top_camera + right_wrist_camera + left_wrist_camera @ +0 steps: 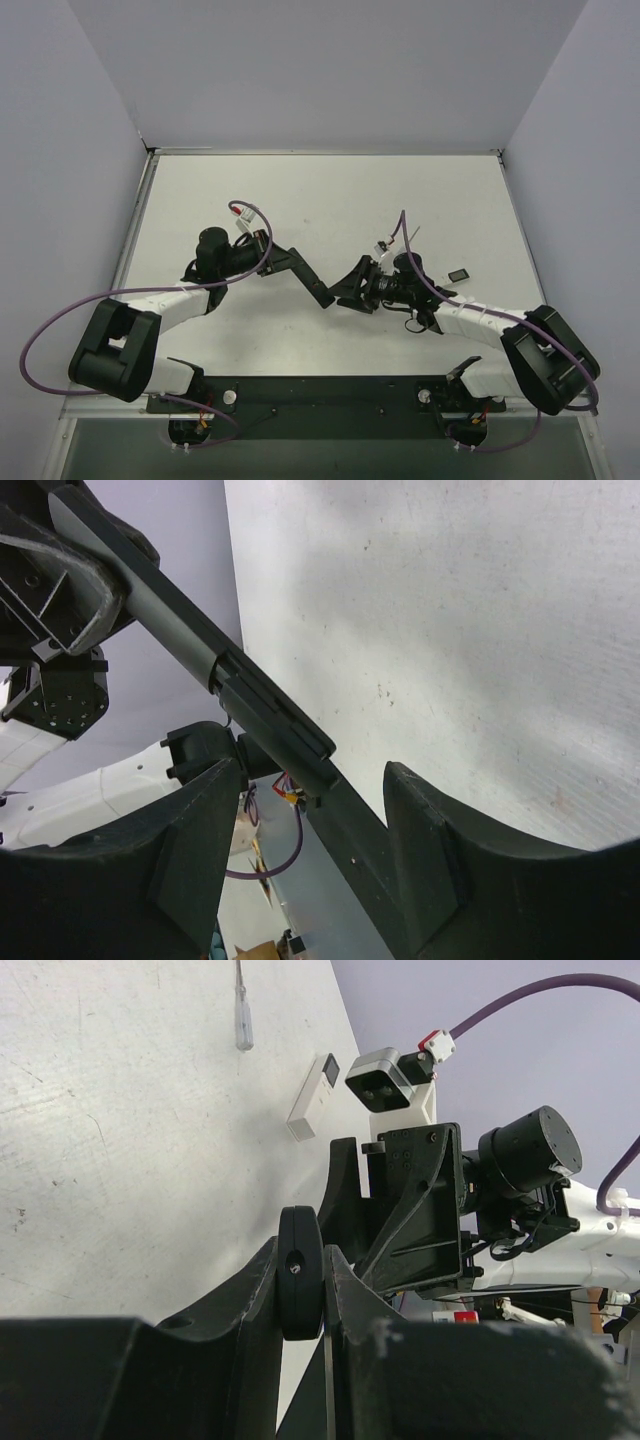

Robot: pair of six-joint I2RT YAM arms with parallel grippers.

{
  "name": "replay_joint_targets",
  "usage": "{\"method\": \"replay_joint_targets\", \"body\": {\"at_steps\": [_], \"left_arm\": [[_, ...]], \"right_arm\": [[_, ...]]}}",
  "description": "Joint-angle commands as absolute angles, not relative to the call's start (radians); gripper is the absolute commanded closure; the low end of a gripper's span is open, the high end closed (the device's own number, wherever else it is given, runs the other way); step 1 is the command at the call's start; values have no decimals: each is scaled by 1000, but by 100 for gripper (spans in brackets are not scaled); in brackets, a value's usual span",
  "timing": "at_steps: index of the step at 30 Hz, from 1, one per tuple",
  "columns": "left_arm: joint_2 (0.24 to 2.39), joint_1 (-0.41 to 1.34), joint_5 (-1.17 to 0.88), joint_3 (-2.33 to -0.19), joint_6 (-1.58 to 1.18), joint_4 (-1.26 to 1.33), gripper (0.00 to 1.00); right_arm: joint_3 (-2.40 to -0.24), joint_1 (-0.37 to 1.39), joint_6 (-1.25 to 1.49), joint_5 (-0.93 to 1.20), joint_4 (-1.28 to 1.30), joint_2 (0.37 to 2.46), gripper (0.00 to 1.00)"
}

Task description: Unload the batteries from the remote control

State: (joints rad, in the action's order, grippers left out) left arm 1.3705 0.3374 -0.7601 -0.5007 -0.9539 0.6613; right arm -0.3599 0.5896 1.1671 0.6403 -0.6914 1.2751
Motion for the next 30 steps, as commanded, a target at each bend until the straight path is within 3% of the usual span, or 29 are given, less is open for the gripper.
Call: {"method": "replay_joint_targets", "body": {"at_steps": [1, 7, 14, 17, 30], "left_arm": [[1336, 330, -775, -500, -973, 713, 100], [1347, 330, -776, -508, -982, 719, 100], [1358, 322, -762, -531, -951, 638, 100], [1350, 316, -741, -540, -933, 589, 100], [1359, 285, -732, -566, -919, 520, 100]], "right_arm": [[-406, 588, 1164, 658, -791, 1319, 46], [-414, 588, 1193, 690, -874, 1381, 49], [-361, 586, 1200, 681, -922, 1374, 77], [-339, 584, 1200, 675, -930, 1365, 84], [-299, 571, 1197, 676, -942, 1358, 87]]}}
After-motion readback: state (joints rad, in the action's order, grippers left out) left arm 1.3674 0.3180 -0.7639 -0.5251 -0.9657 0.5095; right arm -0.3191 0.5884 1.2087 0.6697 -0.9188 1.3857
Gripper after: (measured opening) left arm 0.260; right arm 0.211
